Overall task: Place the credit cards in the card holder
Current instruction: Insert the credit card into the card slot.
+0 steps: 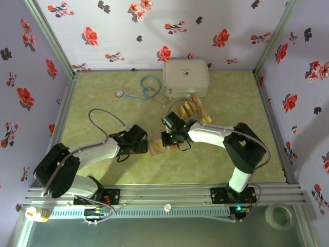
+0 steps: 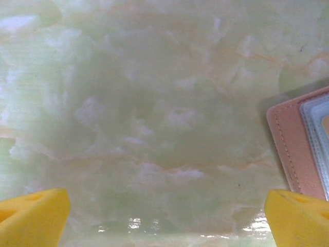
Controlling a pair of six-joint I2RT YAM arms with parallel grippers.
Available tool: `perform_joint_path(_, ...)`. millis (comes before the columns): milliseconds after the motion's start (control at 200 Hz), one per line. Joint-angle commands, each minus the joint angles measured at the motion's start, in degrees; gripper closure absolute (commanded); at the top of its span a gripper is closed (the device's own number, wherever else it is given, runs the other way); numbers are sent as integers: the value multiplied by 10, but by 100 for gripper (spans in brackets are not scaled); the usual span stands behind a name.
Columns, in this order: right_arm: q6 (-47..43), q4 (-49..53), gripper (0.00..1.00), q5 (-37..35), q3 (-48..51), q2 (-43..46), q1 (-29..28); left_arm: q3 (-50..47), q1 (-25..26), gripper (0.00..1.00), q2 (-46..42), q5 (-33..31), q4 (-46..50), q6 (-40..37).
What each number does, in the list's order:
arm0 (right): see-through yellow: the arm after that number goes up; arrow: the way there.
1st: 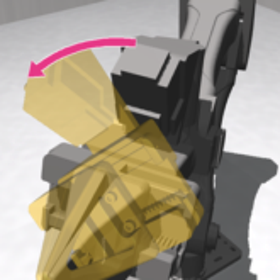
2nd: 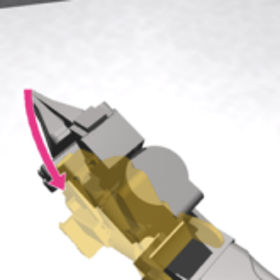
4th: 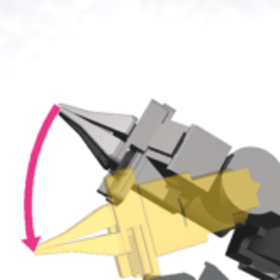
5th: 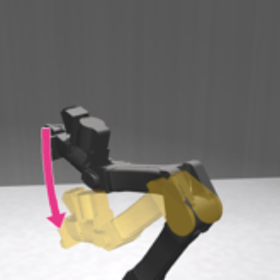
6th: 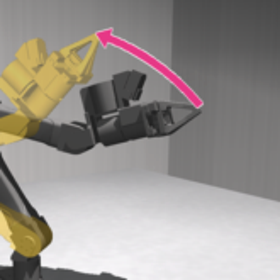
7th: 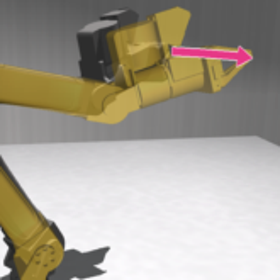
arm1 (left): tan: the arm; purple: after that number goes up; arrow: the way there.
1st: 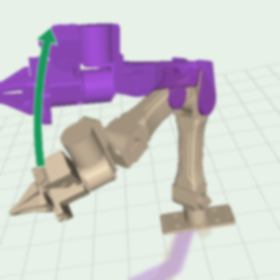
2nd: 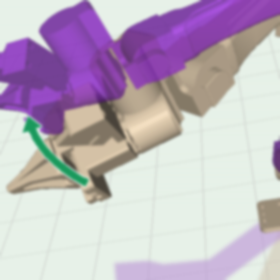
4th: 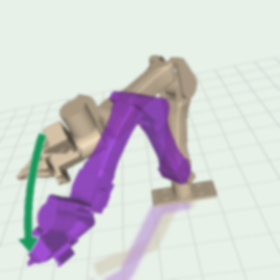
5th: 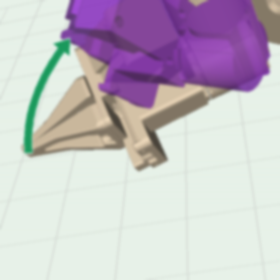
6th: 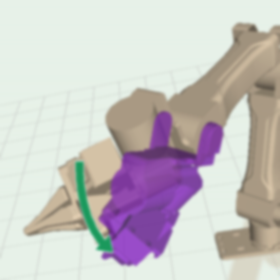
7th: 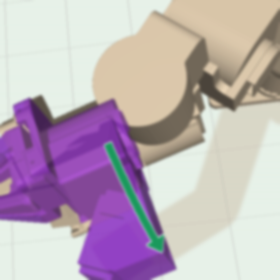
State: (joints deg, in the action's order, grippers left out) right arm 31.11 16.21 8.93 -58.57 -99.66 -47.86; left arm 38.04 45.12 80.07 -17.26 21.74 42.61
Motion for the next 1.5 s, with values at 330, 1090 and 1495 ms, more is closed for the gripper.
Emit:
perform_joint_path(330,1,-16,96,8,22,-23,4,-2,19,3,55,3,-13,19)
perform_joint_path(1090,37,-44,97,45,9,-40,-39,-1,19,3,93,3,-32,5)
perform_joint_path(1495,69,-81,97,69,8,-40,-47,-8,19,3,82,2,-32,2)
